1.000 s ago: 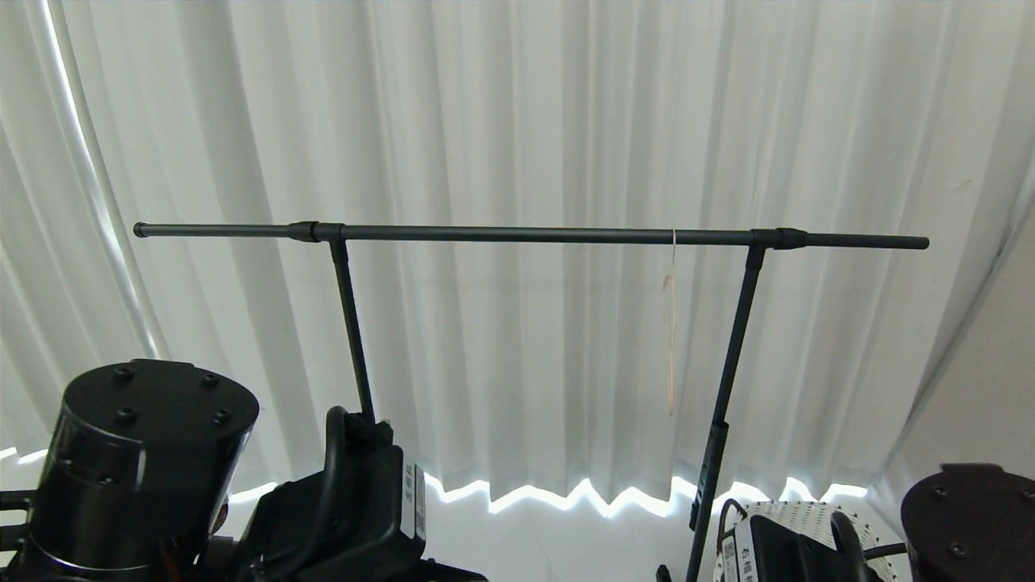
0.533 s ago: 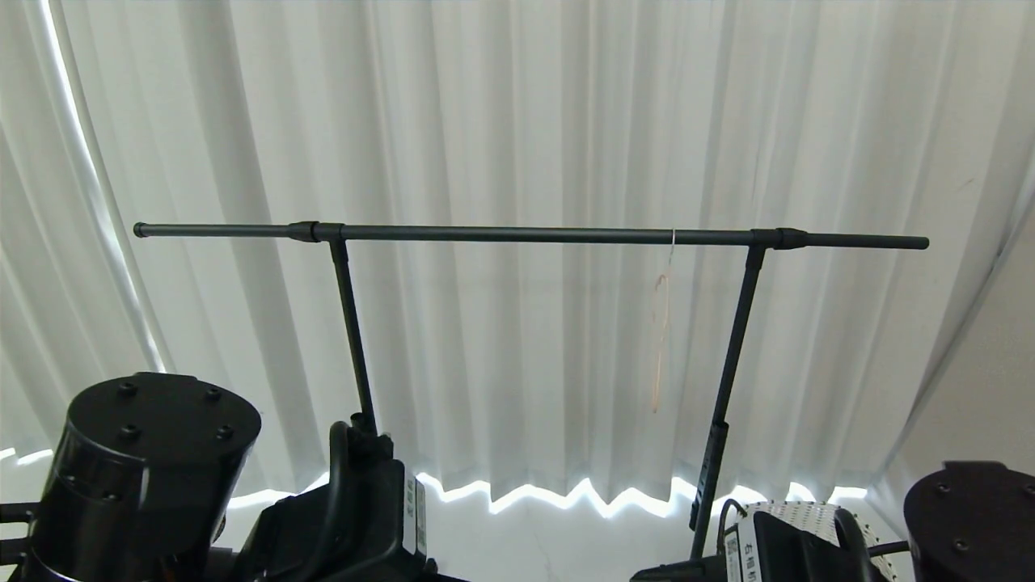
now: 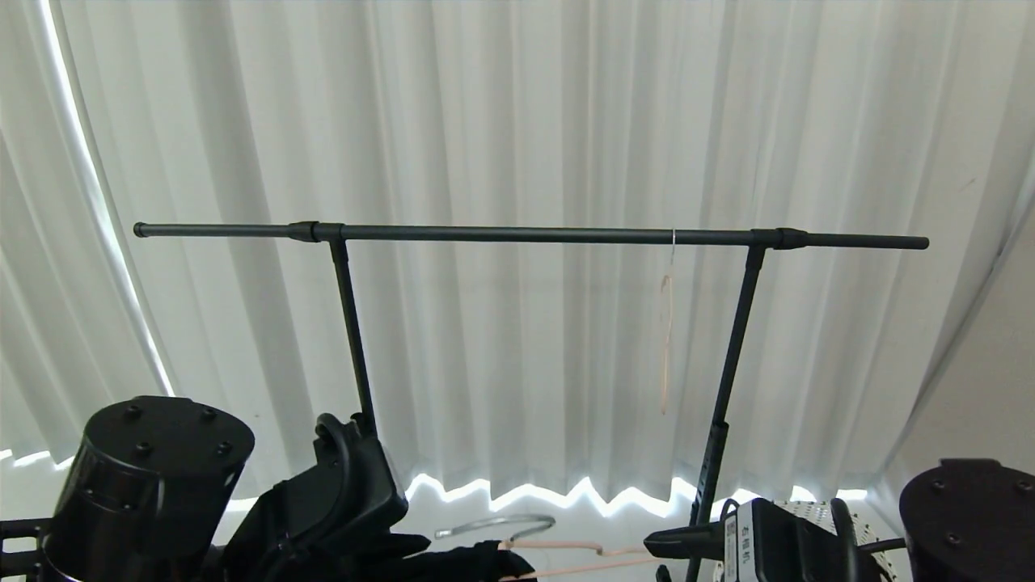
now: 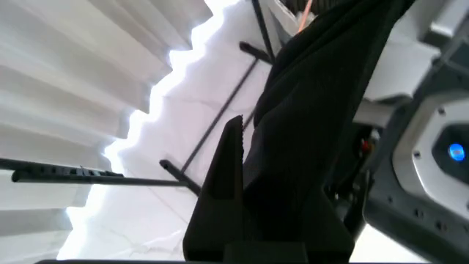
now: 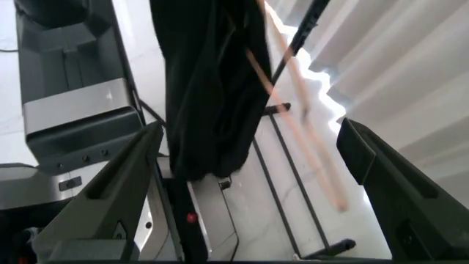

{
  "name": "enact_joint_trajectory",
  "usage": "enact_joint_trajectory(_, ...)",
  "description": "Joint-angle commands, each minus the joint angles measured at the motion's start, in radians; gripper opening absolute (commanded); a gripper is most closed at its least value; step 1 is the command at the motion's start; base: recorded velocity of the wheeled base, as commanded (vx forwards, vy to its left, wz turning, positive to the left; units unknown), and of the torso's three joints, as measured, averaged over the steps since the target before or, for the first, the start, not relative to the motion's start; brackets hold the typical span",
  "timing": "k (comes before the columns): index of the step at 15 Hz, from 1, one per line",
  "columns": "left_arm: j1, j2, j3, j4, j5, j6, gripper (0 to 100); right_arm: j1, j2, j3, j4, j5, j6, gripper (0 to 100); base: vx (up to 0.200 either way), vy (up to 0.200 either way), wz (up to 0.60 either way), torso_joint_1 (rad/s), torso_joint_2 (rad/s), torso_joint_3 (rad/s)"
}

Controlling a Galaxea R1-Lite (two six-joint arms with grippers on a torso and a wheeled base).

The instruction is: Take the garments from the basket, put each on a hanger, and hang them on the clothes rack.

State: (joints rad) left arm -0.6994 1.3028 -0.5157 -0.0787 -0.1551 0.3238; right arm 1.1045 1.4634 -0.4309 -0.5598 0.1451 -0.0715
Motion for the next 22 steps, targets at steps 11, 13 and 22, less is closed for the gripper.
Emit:
enact_joint_trajectory(11, 0.060, 0.006, -0.170, -0.026, 0.112, -0.163, 0, -0.069, 0.166, -0.022, -0.066, -0.088, 0.110, 100, 0.000, 0.000, 0.00, 0.000, 0.00, 0.000)
enact_joint_trajectory(13, 0.041, -0.003, -0.179, -0.030, 0.111, -0.163, 0, -0.067, 0.255, -0.092, -0.134, -0.197, 0.217, 100, 0.000, 0.000, 0.00, 0.000, 0.00, 0.000)
enact_joint_trajectory(22, 0.004, 0.007, -0.179, -0.078, 0.112, -0.161, 0, -0.071, 0.333, -0.167, -0.155, -0.308, 0.318, 100, 0.000, 0.000, 0.00, 0.000, 0.00, 0.000)
